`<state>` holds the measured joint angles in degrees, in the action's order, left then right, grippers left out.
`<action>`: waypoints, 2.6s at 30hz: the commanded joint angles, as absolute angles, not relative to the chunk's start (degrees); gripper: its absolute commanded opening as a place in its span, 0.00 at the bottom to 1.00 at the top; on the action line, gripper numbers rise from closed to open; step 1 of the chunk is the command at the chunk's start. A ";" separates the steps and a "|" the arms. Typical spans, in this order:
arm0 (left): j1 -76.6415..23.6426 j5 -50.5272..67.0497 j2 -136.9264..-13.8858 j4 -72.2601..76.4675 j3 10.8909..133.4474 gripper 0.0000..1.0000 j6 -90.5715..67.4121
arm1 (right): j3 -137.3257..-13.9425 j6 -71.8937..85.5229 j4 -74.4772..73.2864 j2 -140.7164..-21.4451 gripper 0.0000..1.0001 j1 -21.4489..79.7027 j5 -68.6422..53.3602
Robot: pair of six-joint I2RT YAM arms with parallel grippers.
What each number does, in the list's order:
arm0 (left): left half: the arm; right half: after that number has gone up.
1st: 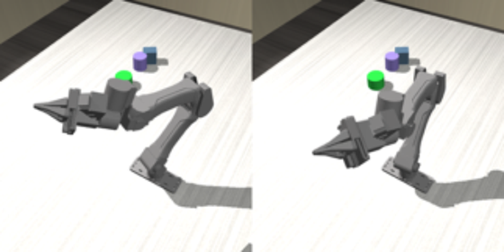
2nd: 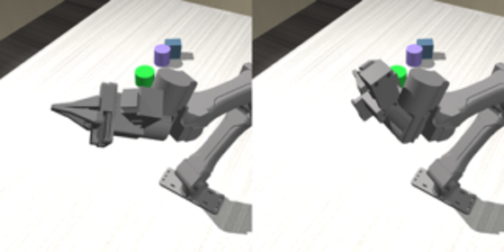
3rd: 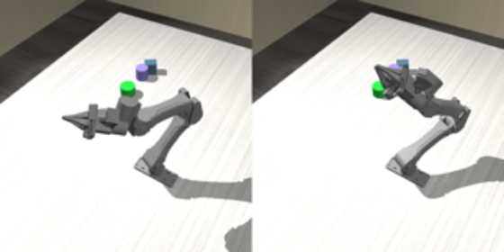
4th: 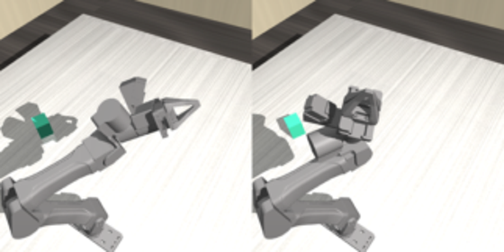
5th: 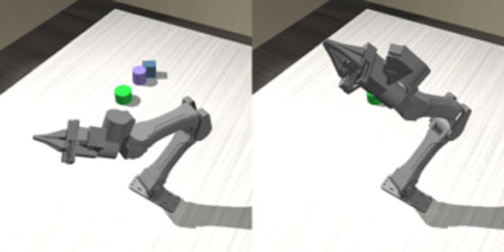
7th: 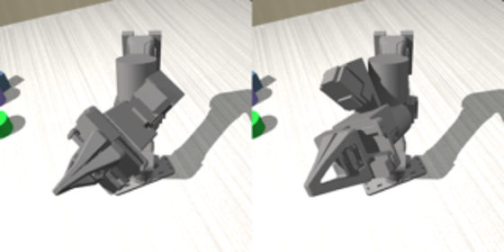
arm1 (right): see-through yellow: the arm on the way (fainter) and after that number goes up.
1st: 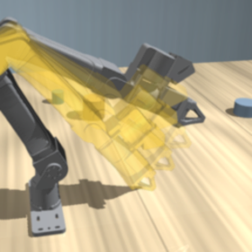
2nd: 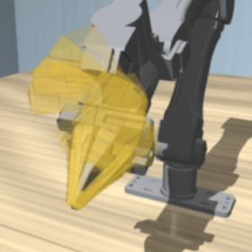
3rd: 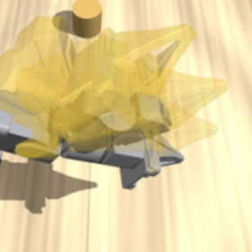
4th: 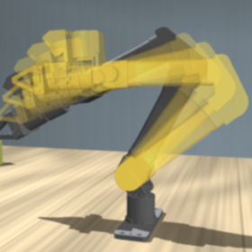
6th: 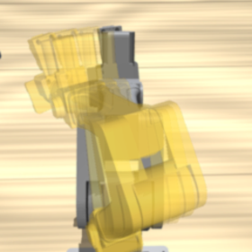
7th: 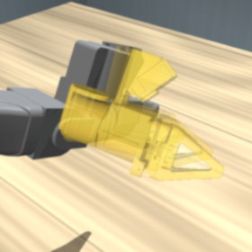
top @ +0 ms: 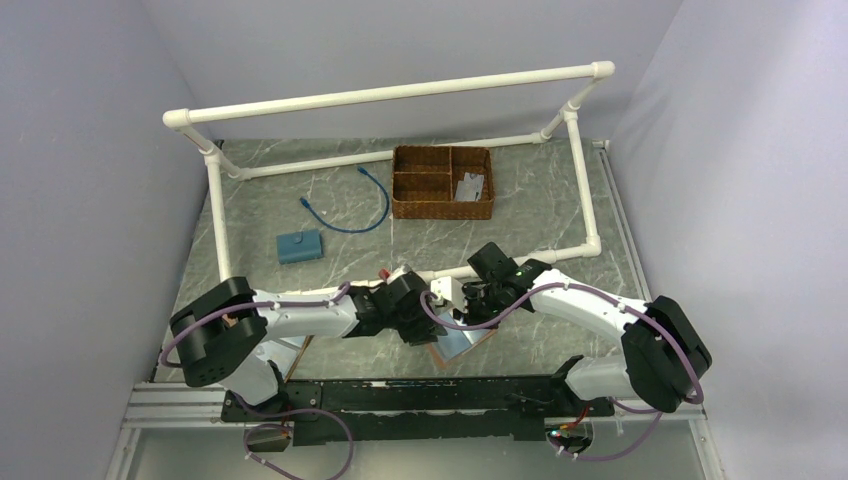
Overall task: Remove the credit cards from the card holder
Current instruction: Remove the credit card from the card holder.
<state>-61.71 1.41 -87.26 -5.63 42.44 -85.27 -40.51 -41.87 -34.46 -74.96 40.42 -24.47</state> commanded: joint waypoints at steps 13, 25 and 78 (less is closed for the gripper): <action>-61.97 -2.71 -92.64 -14.24 49.92 0.37 -89.99 | -42.46 -41.57 -35.38 -73.55 0.14 40.25 -26.87; -61.61 -3.74 -92.02 -7.45 49.02 0.37 -88.56 | -42.36 -41.97 -35.78 -71.52 0.15 40.23 -29.18; -59.59 13.01 -105.30 38.36 45.25 0.55 -78.75 | -46.49 -53.59 -49.93 -65.23 0.21 27.08 -46.68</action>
<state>-59.64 9.89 -104.12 34.17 43.20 -79.94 -44.12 -50.46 -48.42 -66.52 27.55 -42.85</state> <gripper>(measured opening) 0.541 0.204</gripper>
